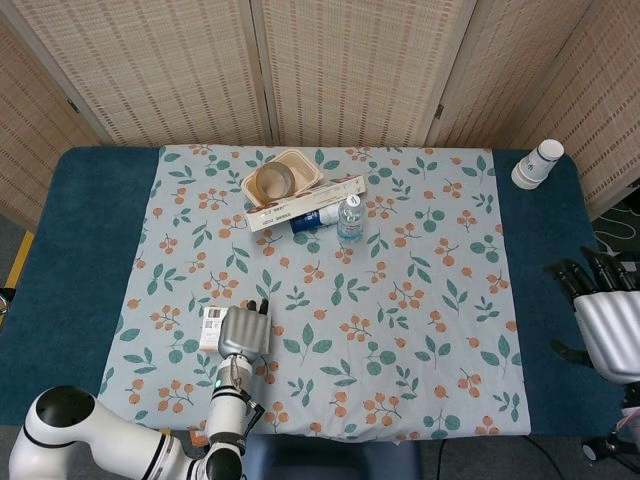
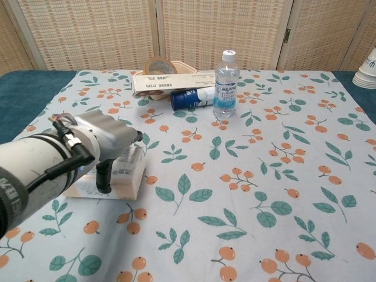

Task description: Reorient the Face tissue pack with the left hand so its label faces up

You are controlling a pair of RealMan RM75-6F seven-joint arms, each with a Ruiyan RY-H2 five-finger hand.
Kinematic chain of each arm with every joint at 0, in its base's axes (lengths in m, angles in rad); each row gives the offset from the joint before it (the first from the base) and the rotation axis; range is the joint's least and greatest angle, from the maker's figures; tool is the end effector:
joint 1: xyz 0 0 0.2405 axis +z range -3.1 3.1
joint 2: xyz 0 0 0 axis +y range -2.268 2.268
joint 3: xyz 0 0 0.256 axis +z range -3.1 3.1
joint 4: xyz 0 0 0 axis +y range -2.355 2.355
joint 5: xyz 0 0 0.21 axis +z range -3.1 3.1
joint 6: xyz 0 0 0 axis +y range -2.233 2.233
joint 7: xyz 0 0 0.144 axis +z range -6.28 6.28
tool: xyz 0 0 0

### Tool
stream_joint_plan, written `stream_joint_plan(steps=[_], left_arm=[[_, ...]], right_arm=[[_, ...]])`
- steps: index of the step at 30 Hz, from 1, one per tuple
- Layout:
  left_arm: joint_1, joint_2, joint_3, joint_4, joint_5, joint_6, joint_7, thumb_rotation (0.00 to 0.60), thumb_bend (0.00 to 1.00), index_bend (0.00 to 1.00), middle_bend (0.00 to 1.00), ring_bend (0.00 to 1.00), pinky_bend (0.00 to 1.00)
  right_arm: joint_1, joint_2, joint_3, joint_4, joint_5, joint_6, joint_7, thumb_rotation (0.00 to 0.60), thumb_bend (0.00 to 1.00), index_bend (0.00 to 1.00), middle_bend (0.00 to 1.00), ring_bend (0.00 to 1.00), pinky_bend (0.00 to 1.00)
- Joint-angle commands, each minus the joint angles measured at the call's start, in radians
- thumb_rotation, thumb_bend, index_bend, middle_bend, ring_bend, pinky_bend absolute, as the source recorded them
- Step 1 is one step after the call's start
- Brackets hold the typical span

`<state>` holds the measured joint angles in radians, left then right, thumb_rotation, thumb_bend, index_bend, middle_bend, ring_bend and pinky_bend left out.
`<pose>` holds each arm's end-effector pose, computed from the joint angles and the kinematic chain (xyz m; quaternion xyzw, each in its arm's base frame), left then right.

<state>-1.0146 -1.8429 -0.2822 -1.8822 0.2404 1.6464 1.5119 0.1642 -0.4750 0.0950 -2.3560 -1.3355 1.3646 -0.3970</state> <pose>-0.0535 0.2708 -0.0533 -0.7810 -0.2987 -0.0719 0.5438 -0.1811 -0.1868 0.2565 0.6601 -0.3255 0.2773 0.6176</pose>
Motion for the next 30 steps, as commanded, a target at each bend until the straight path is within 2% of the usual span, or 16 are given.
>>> stream_joint_plan(steps=[1, 5, 12, 17, 20, 24, 27, 30], left_arm=[[0.0, 0.004, 0.008, -0.003, 0.001, 0.001, -0.003, 0.6, 0.2, 0.2, 0.29, 0.9, 0.93], [0.001, 0.006, 0.019, -0.005, 0.006, 0.003, -0.011, 0.6, 0.21, 0.29, 0.38, 0.92, 0.95], [0.002, 0.032, 0.031, -0.034, 0.053, 0.005, -0.037, 0.6, 0.24, 0.37, 0.46, 0.95, 0.97], [0.005, 0.092, -0.009, -0.124, 0.121, 0.008, -0.095, 0.6, 0.25, 0.39, 0.48, 0.96, 0.98], [0.036, 0.13, -0.06, -0.176, 0.181, -0.026, -0.225, 0.6, 0.25, 0.39, 0.47, 0.97, 0.99], [0.112, 0.168, -0.08, -0.201, 0.34, -0.09, -0.491, 0.6, 0.25, 0.38, 0.47, 0.98, 1.0], [0.188, 0.175, -0.048, -0.158, 0.523, -0.121, -0.734, 0.6, 0.25, 0.39, 0.47, 0.98, 1.0], [0.259, 0.166, -0.013, -0.108, 0.617, -0.126, -0.926, 0.6, 0.25, 0.4, 0.48, 0.99, 1.0]], right_arm=[[0.0, 0.0, -0.001, 0.0, -0.003, 0.0, 0.0, 0.6, 0.07, 0.2, 0.17, 0.01, 0.09], [-0.003, -0.001, -0.003, 0.0, -0.01, 0.003, 0.001, 0.6, 0.07, 0.2, 0.17, 0.01, 0.09], [-0.002, 0.002, -0.002, 0.0, -0.008, 0.006, 0.006, 0.6, 0.07, 0.2, 0.17, 0.01, 0.09], [0.001, 0.001, 0.0, 0.0, 0.004, 0.003, 0.006, 0.6, 0.07, 0.2, 0.17, 0.01, 0.09], [0.004, -0.001, 0.002, 0.0, 0.009, 0.002, 0.005, 0.6, 0.07, 0.2, 0.17, 0.01, 0.09], [0.005, -0.004, 0.002, 0.0, 0.006, 0.002, 0.007, 0.6, 0.07, 0.2, 0.17, 0.01, 0.09], [0.006, -0.003, 0.002, 0.0, 0.011, -0.001, 0.009, 0.6, 0.07, 0.2, 0.17, 0.01, 0.09], [0.01, -0.005, 0.003, 0.0, 0.018, -0.006, 0.008, 0.6, 0.07, 0.2, 0.17, 0.01, 0.09]])
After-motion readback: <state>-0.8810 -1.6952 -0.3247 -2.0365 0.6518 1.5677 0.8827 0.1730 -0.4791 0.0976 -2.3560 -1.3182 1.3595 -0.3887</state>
